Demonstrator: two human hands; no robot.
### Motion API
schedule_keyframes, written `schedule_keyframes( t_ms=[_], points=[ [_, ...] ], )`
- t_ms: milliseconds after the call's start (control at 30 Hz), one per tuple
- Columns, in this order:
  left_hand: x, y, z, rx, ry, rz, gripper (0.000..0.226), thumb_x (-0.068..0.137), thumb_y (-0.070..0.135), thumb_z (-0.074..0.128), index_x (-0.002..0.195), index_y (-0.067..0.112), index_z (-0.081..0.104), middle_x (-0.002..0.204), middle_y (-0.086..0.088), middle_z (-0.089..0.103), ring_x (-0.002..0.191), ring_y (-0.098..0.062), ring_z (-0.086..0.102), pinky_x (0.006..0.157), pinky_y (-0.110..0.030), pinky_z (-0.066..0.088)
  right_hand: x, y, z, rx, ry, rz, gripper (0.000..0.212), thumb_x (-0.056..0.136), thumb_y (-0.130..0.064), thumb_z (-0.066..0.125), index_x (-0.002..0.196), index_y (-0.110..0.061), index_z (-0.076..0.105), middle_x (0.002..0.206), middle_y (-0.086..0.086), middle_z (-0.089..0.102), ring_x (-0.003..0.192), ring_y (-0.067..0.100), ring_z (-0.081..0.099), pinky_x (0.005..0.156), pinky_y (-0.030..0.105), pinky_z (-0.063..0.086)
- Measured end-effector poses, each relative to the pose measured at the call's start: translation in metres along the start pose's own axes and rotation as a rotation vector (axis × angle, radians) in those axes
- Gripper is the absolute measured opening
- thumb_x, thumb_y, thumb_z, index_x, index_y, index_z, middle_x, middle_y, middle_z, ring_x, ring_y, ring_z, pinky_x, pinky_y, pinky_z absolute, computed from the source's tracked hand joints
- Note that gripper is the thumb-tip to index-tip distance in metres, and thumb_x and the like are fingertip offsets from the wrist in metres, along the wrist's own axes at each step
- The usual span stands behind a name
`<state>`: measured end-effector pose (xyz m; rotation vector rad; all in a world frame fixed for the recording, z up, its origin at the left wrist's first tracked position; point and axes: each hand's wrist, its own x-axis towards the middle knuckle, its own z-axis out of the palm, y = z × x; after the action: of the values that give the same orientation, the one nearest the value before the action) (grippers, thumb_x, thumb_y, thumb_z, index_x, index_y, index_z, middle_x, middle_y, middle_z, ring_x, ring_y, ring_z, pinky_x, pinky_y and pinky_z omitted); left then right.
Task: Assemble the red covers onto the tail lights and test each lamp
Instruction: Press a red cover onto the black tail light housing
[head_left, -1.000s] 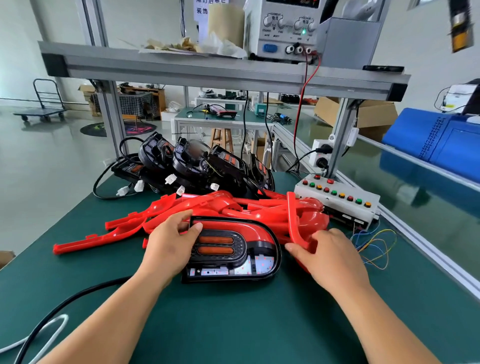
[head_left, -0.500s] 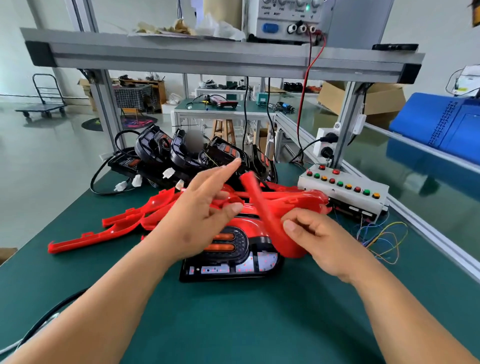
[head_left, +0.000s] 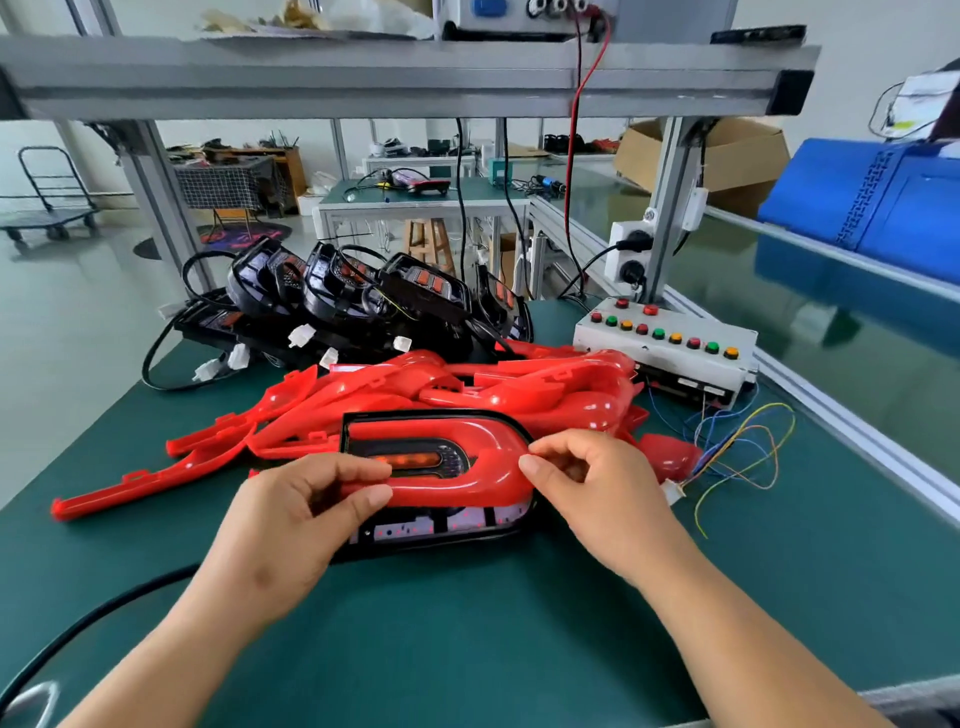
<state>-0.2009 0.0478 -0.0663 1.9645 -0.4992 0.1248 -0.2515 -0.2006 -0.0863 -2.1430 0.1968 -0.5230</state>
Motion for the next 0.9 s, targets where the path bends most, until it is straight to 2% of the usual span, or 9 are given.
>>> schedule_keyframes(
  t_ms=[100,200,267,367,433,533,633,800,900],
  points=[
    [-0.002,0.007,-0.003,0.199,-0.010,0.133,0.015,0.068,0.044,0.065,0.082,0.043,0.071,0.090,0.036,0.066,0.086,0.015,0.059,0.072,0.004,0.036,-0.002,0.002,0.000,-0.007,0.042,-0.003,0.005,0.086,-0.036,0.070,0.086,-0.031,0.072,0.079,-0.014,0.066,0.071,-0.006,0.055,0.064,0.009,0.039],
    [-0.004,0.007,-0.007,0.259,-0.031,0.192,0.015,0.070,0.042,0.064,0.084,0.045,0.069,0.088,0.026,0.069,0.088,0.012,0.058,0.074,0.003,0.035,-0.005,0.001,0.002,0.059,0.023,0.001,0.006,0.086,-0.033,0.071,0.082,-0.029,0.070,0.068,-0.018,0.062,0.064,-0.003,0.054,0.060,0.010,0.040],
    [-0.007,0.003,-0.009,0.291,-0.037,0.206,0.016,0.070,0.039,0.066,0.084,0.046,0.068,0.084,0.020,0.069,0.089,0.010,0.058,0.075,0.002,0.035,-0.007,0.001,0.005,0.081,0.002,0.000,0.005,0.086,-0.032,0.070,0.083,-0.030,0.067,0.066,-0.015,0.058,0.061,-0.001,0.051,0.059,0.012,0.040],
    [-0.013,0.000,-0.010,0.316,-0.059,0.252,0.014,0.074,0.039,0.072,0.082,0.049,0.066,0.096,0.032,0.065,0.089,0.012,0.059,0.076,0.002,0.036,-0.009,0.001,0.006,0.077,-0.006,-0.013,0.005,0.087,-0.033,0.069,0.084,-0.032,0.065,0.067,-0.014,0.056,0.061,0.000,0.050,0.061,0.013,0.041],
    [-0.015,-0.001,-0.010,0.349,-0.065,0.319,0.006,0.080,0.047,0.073,0.082,0.047,0.068,0.101,0.030,0.064,0.090,0.012,0.059,0.078,0.003,0.036,-0.010,0.001,0.007,0.095,-0.022,-0.002,0.007,0.087,-0.034,0.068,0.081,-0.031,0.065,0.067,-0.015,0.058,0.061,0.000,0.050,0.061,0.013,0.042],
    [-0.016,-0.003,-0.011,0.406,-0.063,0.370,0.024,0.079,0.053,0.055,0.089,0.038,0.072,0.091,0.023,0.064,0.088,0.009,0.058,0.078,0.002,0.036,-0.011,0.000,0.010,0.048,-0.036,0.003,0.011,0.087,-0.033,0.068,0.080,-0.029,0.061,0.068,-0.013,0.057,0.061,0.000,0.050,0.059,0.014,0.040],
    [-0.018,-0.004,-0.007,0.559,-0.051,0.427,0.039,0.084,0.054,0.049,0.088,0.027,0.076,0.085,0.022,0.062,0.083,0.002,0.053,0.077,-0.006,0.037,-0.011,0.000,0.011,-0.030,0.010,0.022,0.021,0.086,-0.040,0.069,0.079,-0.028,0.052,0.068,-0.009,0.055,0.060,0.001,0.048,0.057,0.014,0.038],
    [-0.019,-0.009,-0.005,0.533,0.005,0.430,0.046,0.089,0.057,0.043,0.091,0.023,0.075,0.088,0.017,0.061,0.086,0.001,0.051,0.083,0.000,0.032,-0.014,0.000,0.008,-0.080,0.049,0.025,0.036,0.086,-0.049,0.063,0.068,-0.020,0.051,0.052,-0.009,0.046,0.055,-0.002,0.048,0.055,0.013,0.037],
    [-0.018,-0.010,-0.008,0.492,0.026,0.419,0.048,0.091,0.059,0.041,0.091,0.024,0.074,0.090,0.020,0.060,0.086,0.003,0.052,0.083,-0.001,0.033,-0.013,0.002,0.006,-0.058,0.048,0.037,0.037,0.086,-0.050,0.061,0.068,-0.018,0.054,0.053,-0.009,0.049,0.056,0.000,0.048,0.056,0.014,0.038]
  ],
)
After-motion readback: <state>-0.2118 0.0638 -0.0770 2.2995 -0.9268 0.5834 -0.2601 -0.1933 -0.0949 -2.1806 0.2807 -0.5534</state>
